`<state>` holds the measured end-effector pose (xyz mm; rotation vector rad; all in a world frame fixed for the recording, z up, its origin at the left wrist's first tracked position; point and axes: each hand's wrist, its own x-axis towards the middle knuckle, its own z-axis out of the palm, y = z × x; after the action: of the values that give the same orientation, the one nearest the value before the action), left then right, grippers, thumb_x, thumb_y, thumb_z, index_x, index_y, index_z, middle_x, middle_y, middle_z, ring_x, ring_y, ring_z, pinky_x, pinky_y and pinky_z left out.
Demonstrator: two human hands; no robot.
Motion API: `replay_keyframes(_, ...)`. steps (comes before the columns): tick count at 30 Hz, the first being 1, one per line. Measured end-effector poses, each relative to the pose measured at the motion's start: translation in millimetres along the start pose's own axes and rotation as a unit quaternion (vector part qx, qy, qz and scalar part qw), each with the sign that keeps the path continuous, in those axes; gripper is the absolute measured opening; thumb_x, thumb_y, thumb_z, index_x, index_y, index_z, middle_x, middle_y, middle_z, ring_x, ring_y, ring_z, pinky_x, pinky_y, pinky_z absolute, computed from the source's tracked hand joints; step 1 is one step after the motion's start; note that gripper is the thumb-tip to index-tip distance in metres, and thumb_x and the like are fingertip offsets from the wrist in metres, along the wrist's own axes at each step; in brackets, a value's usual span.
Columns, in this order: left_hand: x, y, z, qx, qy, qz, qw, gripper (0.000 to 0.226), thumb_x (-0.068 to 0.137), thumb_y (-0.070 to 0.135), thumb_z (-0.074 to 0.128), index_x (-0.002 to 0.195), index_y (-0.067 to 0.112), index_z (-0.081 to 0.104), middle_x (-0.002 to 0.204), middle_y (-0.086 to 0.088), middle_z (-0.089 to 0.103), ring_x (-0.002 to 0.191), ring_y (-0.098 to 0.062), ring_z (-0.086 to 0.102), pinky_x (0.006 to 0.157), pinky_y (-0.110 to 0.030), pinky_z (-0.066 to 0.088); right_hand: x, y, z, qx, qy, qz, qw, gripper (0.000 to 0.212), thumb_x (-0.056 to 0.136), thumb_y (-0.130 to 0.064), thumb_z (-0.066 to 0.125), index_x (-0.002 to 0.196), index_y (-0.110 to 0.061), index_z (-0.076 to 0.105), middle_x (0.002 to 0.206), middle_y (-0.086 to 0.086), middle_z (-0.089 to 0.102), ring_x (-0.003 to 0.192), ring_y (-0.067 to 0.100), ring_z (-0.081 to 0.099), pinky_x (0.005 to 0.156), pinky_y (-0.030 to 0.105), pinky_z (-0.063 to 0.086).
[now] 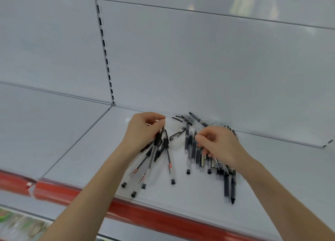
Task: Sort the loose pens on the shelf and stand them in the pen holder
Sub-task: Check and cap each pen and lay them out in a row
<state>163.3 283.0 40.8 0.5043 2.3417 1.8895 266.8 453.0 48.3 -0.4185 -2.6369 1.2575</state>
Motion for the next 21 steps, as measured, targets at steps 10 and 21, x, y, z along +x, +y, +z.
replay_keyframes(10, 9, -29, -19, 0.217, 0.044, 0.018, 0.975, 0.021, 0.086, 0.02, 0.061, 0.104, 0.01, 0.065, 0.079, -0.002, 0.057, 0.082, -0.017, 0.052, 0.075, -0.022, 0.035, 19, -3, 29, -0.249, -0.064, 0.005, 0.966, 0.035, 0.082, -0.029, 0.06, 0.066, 0.0, 0.052, 0.057, 0.011, 0.05, 0.054, 0.024, 0.044, 0.055, 0.03, 0.038)
replay_keyframes(21, 9, -26, -15, 0.21, 0.023, 0.057, 0.976, 0.018, 0.085, 0.019, 0.061, 0.101, 0.011, 0.066, 0.089, -0.003, 0.066, 0.085, -0.015, 0.058, 0.073, -0.018, 0.04, 8, -10, 27, -0.309, -0.129, 0.003, 0.942, 0.034, 0.081, -0.029, 0.066, 0.097, -0.001, 0.059, 0.088, 0.01, 0.06, 0.073, 0.022, 0.055, 0.062, 0.03, 0.041)
